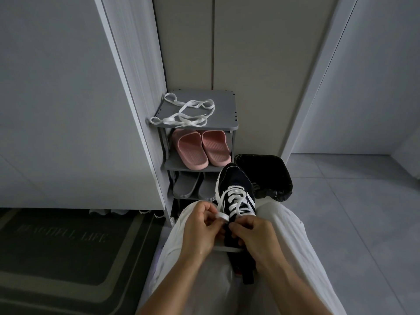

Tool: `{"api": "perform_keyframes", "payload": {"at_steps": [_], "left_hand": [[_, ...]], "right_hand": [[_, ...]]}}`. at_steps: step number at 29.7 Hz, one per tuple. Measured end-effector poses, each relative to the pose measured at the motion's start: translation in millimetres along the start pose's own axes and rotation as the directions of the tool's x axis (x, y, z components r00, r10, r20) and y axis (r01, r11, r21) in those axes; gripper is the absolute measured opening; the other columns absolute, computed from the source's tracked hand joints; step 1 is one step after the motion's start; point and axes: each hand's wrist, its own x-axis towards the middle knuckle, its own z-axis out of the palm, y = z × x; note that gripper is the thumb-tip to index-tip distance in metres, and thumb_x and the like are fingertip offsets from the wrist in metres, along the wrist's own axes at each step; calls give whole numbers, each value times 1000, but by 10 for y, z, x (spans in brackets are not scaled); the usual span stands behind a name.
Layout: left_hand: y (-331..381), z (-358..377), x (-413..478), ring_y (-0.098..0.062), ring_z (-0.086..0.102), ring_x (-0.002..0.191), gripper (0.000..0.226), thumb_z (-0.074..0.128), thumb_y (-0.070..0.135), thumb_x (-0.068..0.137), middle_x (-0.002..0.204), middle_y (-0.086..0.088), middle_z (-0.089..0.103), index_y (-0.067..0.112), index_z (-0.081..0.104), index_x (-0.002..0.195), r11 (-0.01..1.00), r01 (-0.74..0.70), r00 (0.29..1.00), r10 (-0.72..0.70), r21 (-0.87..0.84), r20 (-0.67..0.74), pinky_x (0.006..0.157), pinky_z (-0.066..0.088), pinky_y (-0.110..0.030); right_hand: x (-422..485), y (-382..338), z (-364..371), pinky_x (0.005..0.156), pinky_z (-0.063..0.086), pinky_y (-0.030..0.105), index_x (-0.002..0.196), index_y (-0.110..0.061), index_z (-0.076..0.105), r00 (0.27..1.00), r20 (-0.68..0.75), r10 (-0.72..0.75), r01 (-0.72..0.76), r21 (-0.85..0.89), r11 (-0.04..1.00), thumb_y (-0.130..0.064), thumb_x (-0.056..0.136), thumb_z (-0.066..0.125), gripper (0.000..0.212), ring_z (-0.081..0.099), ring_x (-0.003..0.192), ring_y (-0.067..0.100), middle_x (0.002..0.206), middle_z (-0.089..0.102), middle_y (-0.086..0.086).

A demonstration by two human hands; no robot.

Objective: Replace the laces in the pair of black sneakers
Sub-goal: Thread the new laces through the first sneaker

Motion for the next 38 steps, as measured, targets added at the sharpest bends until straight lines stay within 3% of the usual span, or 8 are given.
{"api": "perform_keyframes", "payload": {"at_steps": [9, 14, 19, 23, 29, 33, 36, 38], "left_hand": [[49, -41, 134, -2, 58, 47, 13, 63, 13, 86, 78, -7, 64, 15, 51, 85, 984, -3, 987, -25, 177, 159, 49, 44, -12], [5, -23, 112, -5, 58, 50, 9, 62, 8, 86, 74, -5, 62, 8, 56, 92, 996, 20, 990, -33, 91, 136, 52, 49, -20], [-15, -10, 60, 2, 48, 48, 13, 65, 15, 84, 60, 8, 55, 15, 58, 73, 991, 1, 1000, -5, 136, 29, 50, 39, -11], [-36, 58, -12, 3, 47, 51, 24, 64, 18, 83, 53, 9, 49, 19, 51, 63, 970, -74, 983, 110, 233, -145, 51, 36, -11], [-69, 44, -45, -4, 44, 51, 20, 61, 26, 83, 56, 9, 49, 21, 49, 68, 882, -56, 985, 125, 467, -118, 51, 31, -19], [-34, -38, 26, 0, 52, 65, 10, 62, 22, 84, 71, 11, 56, 24, 54, 80, 925, -51, 991, 93, 375, -94, 55, 37, -11], [53, -46, 178, -6, 55, 76, 11, 63, 25, 86, 84, 8, 58, 20, 56, 93, 980, -31, 996, 46, 196, -75, 69, 46, -20], [112, -9, 266, -7, 56, 82, 17, 65, 27, 85, 89, 6, 59, 20, 57, 98, 993, 3, 1000, -3, 118, 4, 74, 45, -21]], "right_hand": [[51, 50, -29, 42, 40, 18, 85, -12, 64, 999, 53, -1, 12, -209, 978, -6, 87, 57, 9, 57, 47, 5, 65, 67, 2], [30, 31, -23, 41, 40, 17, 77, -15, 65, 996, 2, -89, 86, -245, 966, -7, 85, 59, 13, 54, 41, 5, 59, 65, 0], [-57, 55, -118, 53, 46, 28, 64, -24, 60, 981, -60, -183, 152, -344, 927, -14, 79, 64, 18, 55, 49, 8, 54, 61, -4], [-132, 23, -336, 45, 39, 17, 63, -17, 62, 982, -73, -176, 151, -270, 951, -5, 78, 64, 20, 49, 41, 2, 47, 59, -6], [-52, -80, -917, 34, 28, 13, 64, -1, 60, 973, -218, -81, 78, -19, 997, 11, 80, 56, 20, 37, 34, 4, 43, 51, 2], [54, 6, -1361, 36, 32, 13, 68, -2, 59, 913, -407, -12, 21, 16, 1000, 4, 84, 57, 17, 39, 45, 13, 56, 50, 9], [161, 114, -1370, 57, 39, 28, 76, -2, 59, 888, -458, -43, -61, -210, 976, -1, 84, 56, 9, 47, 57, 24, 69, 58, 14], [145, 126, -1152, 64, 39, 31, 84, -3, 59, 870, -430, -243, 31, -444, 895, -3, 83, 61, 3, 51, 63, 25, 89, 58, 13]]}}
